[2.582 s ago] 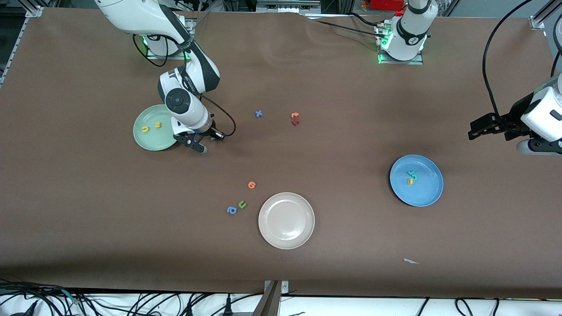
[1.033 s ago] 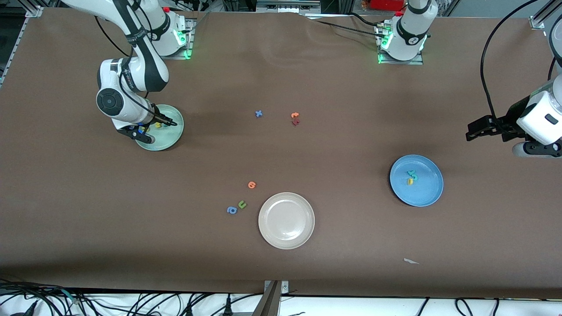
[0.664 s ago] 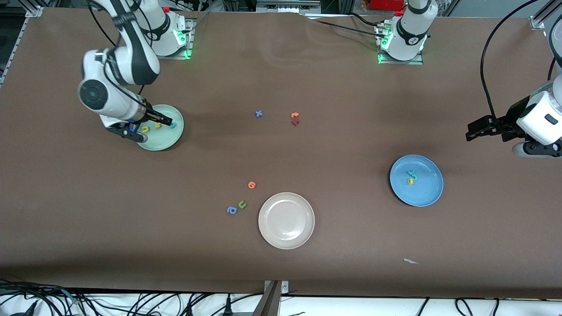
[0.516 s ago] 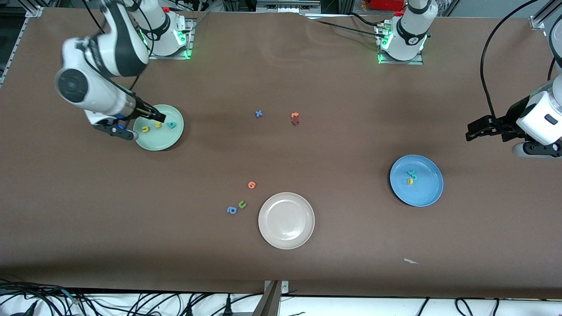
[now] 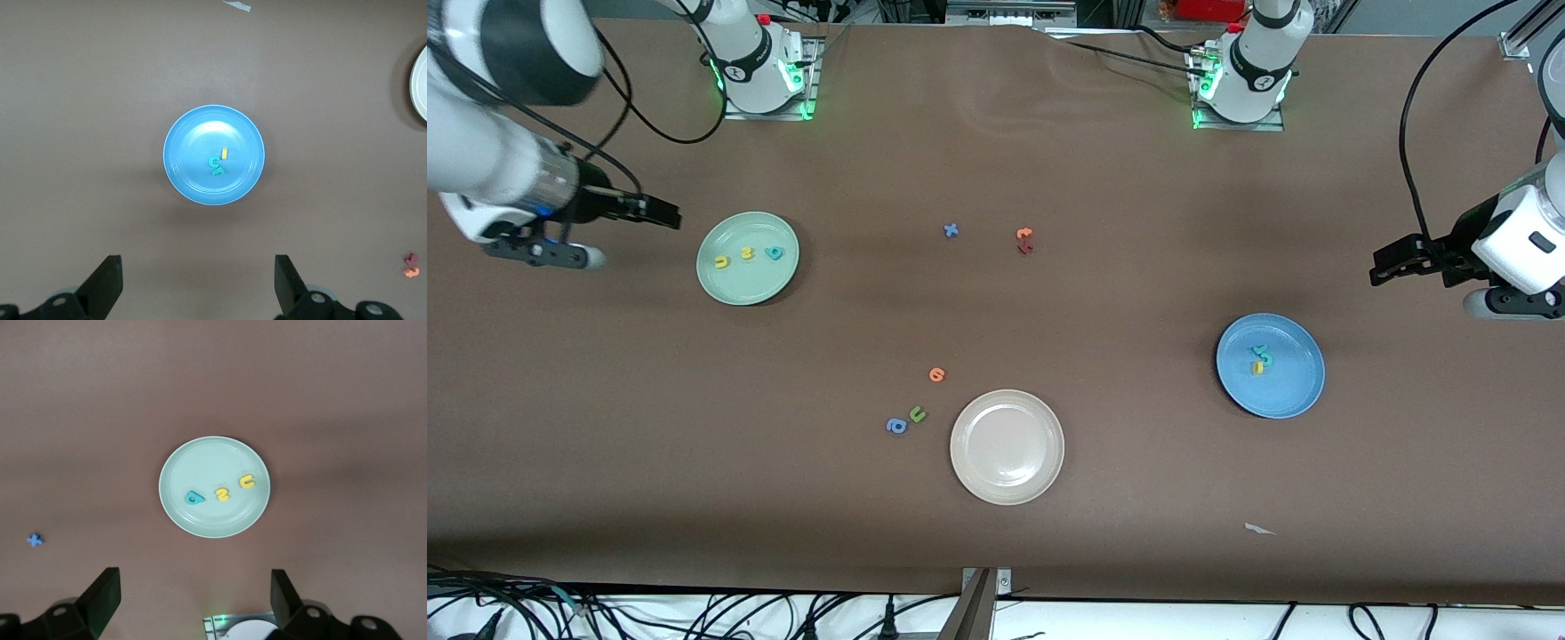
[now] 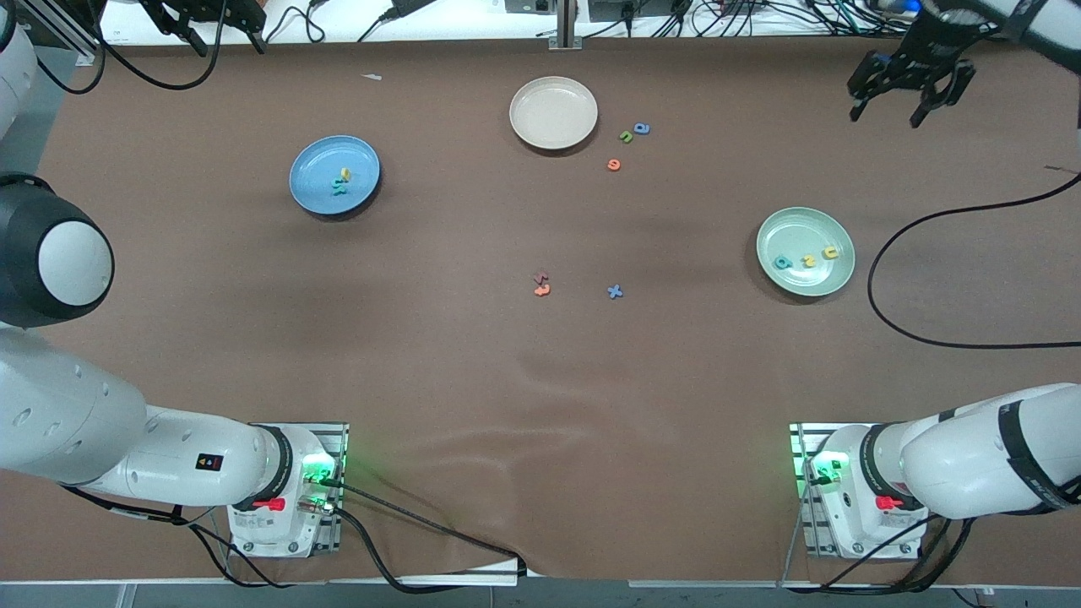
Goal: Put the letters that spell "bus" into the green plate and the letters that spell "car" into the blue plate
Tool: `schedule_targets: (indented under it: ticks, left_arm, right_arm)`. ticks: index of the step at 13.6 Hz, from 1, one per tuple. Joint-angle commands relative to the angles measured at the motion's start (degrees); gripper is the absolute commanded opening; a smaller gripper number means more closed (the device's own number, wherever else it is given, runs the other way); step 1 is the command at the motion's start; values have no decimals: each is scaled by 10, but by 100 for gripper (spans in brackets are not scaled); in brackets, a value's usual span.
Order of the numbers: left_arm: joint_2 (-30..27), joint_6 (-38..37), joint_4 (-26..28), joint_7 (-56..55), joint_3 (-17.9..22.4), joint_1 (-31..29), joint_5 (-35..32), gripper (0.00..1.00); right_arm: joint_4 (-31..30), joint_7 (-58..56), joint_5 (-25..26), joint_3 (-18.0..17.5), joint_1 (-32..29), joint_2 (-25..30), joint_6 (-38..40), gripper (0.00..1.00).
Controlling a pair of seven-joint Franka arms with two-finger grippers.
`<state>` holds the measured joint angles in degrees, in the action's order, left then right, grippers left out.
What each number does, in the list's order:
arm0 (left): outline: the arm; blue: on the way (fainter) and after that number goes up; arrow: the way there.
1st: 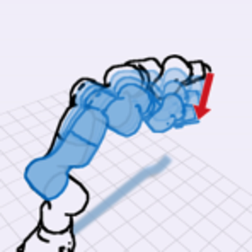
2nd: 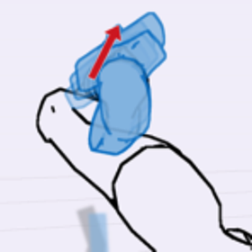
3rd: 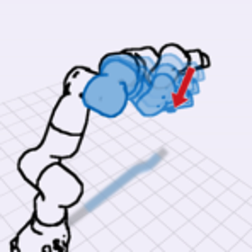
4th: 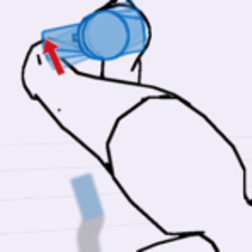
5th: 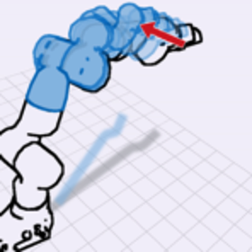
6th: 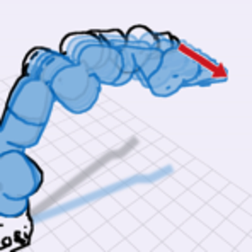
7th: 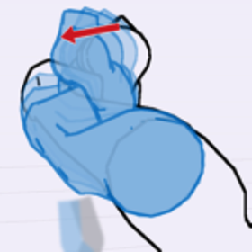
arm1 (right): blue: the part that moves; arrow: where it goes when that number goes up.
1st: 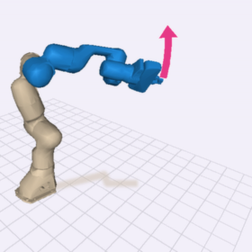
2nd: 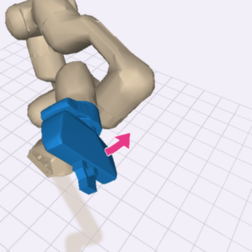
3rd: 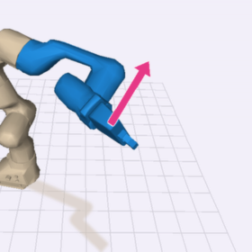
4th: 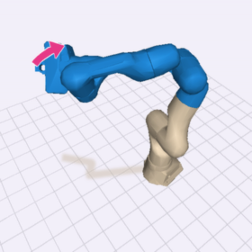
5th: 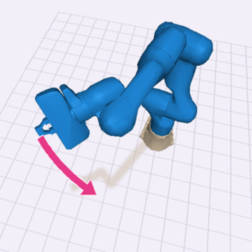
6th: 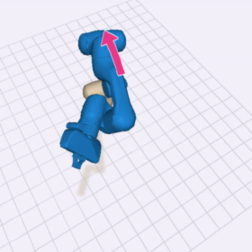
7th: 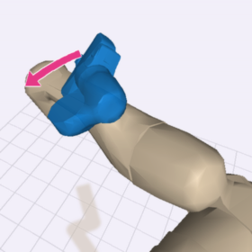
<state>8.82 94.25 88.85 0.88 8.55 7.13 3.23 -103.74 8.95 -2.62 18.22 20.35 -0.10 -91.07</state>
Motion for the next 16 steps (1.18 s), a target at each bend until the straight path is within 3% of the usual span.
schedule_targets:
  ticks: [1,5,9,11,13,16]
  left_arm:
    - [-4,0,4,9,2,3,-3,100]
    - [-4,0,4,9,2,3,-3,100]
    - [-4,0,4,9,2,3,-4,100]
    - [-3,0,4,9,2,3,-3,100]
    - [-4,0,4,9,2,3,-4,100]
    - [-4,0,4,9,2,3,-4,100]
  right_arm:
    - [70,-27,1,7,3,-6,34,99]
    - [136,-28,27,13,3,-4,34,100]
    - [135,-27,29,1,-9,47,34,99]
    - [133,-32,31,-39,-44,71,47,99]
    - [132,-23,47,-91,-90,50,28,99]
    - [129,-23,47,-100,-111,9,-13,99]
